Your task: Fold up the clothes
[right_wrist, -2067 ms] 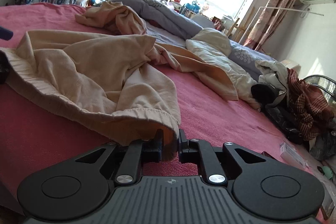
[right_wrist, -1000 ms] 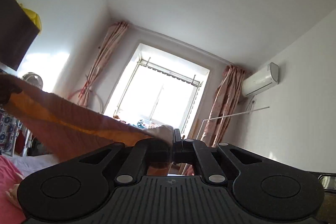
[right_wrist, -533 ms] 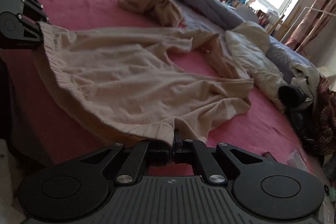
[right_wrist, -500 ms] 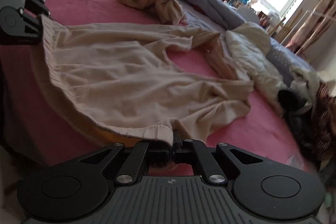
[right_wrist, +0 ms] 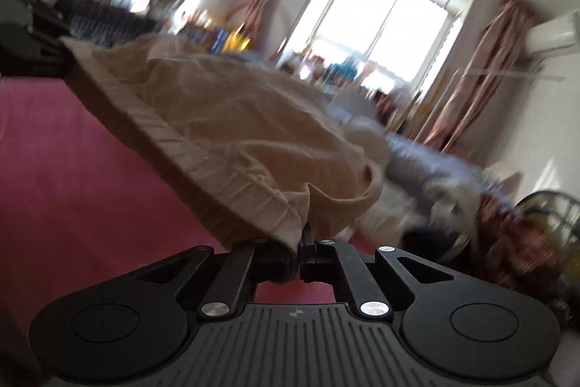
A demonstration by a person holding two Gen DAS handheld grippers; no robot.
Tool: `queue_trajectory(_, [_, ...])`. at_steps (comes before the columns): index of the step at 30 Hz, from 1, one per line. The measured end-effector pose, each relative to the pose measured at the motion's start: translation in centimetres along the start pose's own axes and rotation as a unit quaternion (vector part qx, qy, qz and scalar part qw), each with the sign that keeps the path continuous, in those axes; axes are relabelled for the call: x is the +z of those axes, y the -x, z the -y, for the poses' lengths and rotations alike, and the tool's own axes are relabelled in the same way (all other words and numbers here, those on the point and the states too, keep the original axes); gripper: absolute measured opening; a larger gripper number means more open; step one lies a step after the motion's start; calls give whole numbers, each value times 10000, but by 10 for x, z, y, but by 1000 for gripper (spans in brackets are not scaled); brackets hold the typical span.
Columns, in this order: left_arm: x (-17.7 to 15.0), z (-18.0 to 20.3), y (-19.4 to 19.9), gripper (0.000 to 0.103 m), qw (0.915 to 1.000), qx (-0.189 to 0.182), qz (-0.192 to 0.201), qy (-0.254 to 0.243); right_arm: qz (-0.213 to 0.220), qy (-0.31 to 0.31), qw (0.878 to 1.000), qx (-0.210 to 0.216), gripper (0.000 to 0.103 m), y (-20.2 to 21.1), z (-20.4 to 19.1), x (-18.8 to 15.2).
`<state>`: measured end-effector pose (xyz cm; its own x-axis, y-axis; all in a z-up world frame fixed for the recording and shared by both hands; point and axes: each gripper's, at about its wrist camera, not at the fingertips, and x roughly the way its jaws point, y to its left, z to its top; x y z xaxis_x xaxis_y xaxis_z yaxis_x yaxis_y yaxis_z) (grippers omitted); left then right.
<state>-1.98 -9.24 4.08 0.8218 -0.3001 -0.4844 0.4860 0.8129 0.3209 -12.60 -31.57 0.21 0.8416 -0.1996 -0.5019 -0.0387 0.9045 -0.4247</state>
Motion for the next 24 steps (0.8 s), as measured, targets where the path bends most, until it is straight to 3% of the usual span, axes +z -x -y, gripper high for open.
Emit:
queue_trajectory(2, [-44, 26, -18, 9, 9972, -187, -663, -299, -490, 224, 9980, 345, 5, -13, -28, -27])
queue_trajectory(5, [-54, 43, -43, 7, 9933, -151, -900, -704, -479, 687, 9962, 237, 5, -30, -49, -21])
queue_trajectory(6, [-37, 36, -45, 7, 9960, 4, -722, -521, -281, 616, 9977, 18, 5, -33, -43, -5])
queue_trajectory(8, [13, 6, -26, 8, 9992, 247, -35, 302, 692, 7, 9949, -730, 5, -7, -9, 38])
queue_trajectory(10, [52, -20, 9, 10, 9932, 369, 814, 746, 1572, -180, 9806, -1156, 6, 24, 7, 57])
queue_trajectory(11, [64, -26, 21, 9, 9907, 483, 1084, 662, 1992, -229, 9706, -1333, 6, 40, 14, 65])
queue_trajectory(12, [66, -26, 24, 9, 9909, 593, 1134, 408, 1857, -160, 9759, -1135, 6, 40, 16, 66])
queue_trajectory(13, [61, -23, 21, 9, 9931, 583, 998, 190, 1407, -88, 9878, -667, 6, 31, 14, 61])
queue_trajectory(15, [25, -13, 4, 9, 9993, 240, 257, -153, 203, -1, 9994, 278, 6, 4, -3, 24])
queue_trajectory(17, [-18, 0, -13, 15, 9973, -177, -548, -449, -699, 264, 9932, 893, 5, -11, -33, -23])
queue_trajectory(19, [-57, 18, -22, 15, 9901, -419, -1162, -661, -1157, 413, 9841, 1286, 5, -16, -59, -53])
queue_trajectory(20, [-69, 27, -24, 12, 9880, -388, -1251, -817, -1193, 498, 9827, 1325, 5, -15, -67, -59])
queue_trajectory(22, [-61, 31, -23, 12, 9900, -217, -1011, -960, -888, 604, 9880, 1109, 5, -14, -67, -46])
queue_trajectory(24, [-28, 14, -14, 12, 9976, -71, -531, -439, -311, 134, 9973, 649, 5, -7, -41, -15])
